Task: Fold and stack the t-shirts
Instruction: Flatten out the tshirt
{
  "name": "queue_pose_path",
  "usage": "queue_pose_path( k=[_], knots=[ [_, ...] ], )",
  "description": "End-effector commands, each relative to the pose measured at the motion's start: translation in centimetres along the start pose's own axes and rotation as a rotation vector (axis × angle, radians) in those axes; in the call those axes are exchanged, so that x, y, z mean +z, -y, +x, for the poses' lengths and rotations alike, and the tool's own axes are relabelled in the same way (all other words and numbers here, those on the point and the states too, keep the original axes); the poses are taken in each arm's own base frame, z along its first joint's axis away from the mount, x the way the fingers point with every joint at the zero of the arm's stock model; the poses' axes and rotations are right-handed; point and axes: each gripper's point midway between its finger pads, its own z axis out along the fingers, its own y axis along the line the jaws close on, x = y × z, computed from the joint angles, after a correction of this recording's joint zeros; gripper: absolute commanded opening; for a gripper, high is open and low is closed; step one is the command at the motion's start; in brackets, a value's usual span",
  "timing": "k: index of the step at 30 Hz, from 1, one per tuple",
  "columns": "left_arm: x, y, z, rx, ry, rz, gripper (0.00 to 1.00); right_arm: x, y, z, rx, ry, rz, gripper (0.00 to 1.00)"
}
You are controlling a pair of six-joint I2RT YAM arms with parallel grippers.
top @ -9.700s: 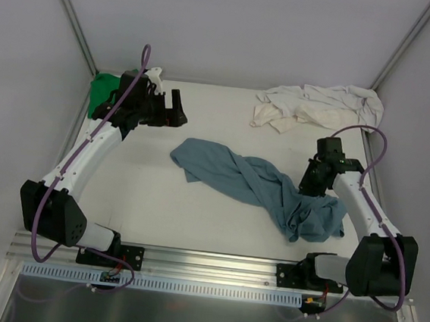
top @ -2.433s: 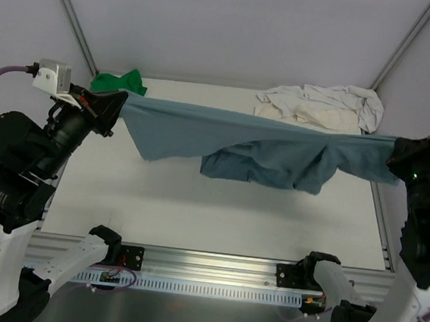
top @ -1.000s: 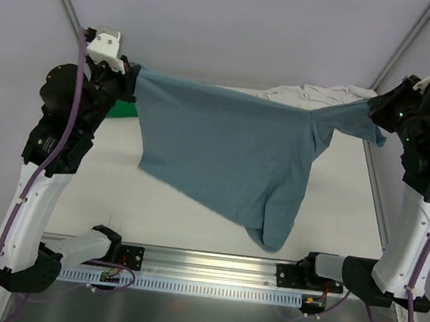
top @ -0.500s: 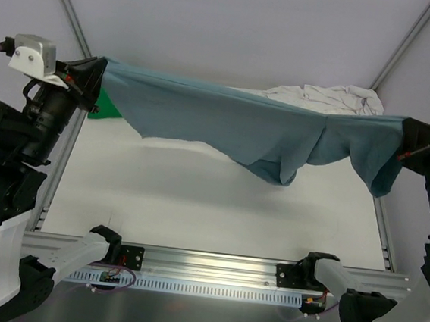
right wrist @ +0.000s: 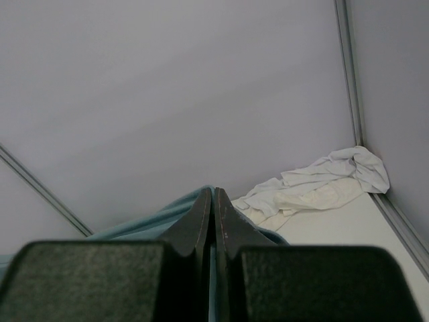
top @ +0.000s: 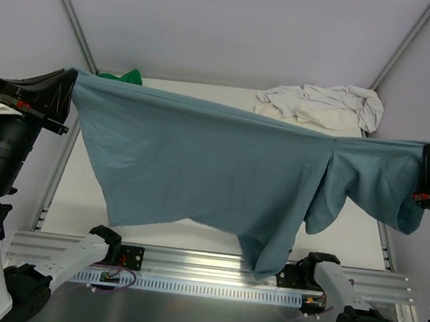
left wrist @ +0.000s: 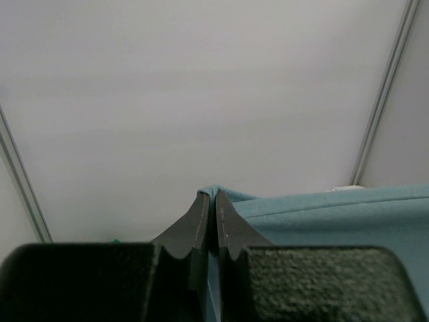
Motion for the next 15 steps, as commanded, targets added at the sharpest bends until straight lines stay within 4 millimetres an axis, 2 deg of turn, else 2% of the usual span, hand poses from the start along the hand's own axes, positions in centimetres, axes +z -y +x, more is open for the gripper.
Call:
queue_pose_path(
  k=[1, 3, 4, 5, 7, 8, 9, 10, 11, 12, 13, 15],
  knots=[
    [-0.2, -1.7, -2.6, 0.039, 0.078, -0.090, 0.00, 2.5, 0.4, -2.6, 0.017, 0.102, 0.059, 0.00],
    [0.4, -1.8, -1.9, 0.050, 0.055, -0.093, 0.00, 3.8, 0.6, -1.6, 0.015, 0.057, 0.072, 0.00],
    [1.0, -1.7, -1.1, 0.053, 0.032, -0.090, 0.00, 4.5, 1.0, -0.3, 0.012, 0.004, 0.093, 0.00],
    [1.2, -1.7, -0.6, 0.053, 0.017, -0.090, 0.00, 6.1, 1.3, 1.4, 0.015, -0.058, 0.106, 0.00],
    [2.5, -1.5, 1.8, 0.050, -0.039, -0.085, 0.00, 7.4, 1.9, 3.9, 0.012, -0.147, 0.135, 0.00],
    [3.0, -1.4, 2.3, 0.045, -0.042, -0.084, 0.00, 8.9, 2.5, 6.3, 0.007, -0.222, 0.149, 0.00],
    [3.7, -1.3, 4.2, 0.035, -0.079, -0.082, 0.00, 9.4, 3.0, 7.6, 0.002, -0.266, 0.170, 0.00],
    [4.3, -1.1, 5.2, 0.036, -0.097, -0.076, 0.00, 9.9, 3.3, 8.5, -0.001, -0.291, 0.181, 0.00],
    [4.9, -1.0, 5.8, 0.036, -0.102, -0.071, 0.00, 10.9, 3.5, 10.0, -0.004, -0.336, 0.182, 0.00],
    [5.7, -0.8, 7.3, 0.032, -0.135, -0.068, 0.00, 11.5, 4.1, 11.8, -0.011, -0.389, 0.201, 0.00],
    [6.8, -0.6, 8.7, 0.033, -0.170, -0.060, 0.00, 12.0, 4.3, 12.7, -0.016, -0.416, 0.205, 0.00],
    [8.2, 0.0, 10.0, 0.015, -0.189, -0.039, 0.00, 13.4, 4.6, 14.5, -0.019, -0.470, 0.209, 0.00]
  ],
)
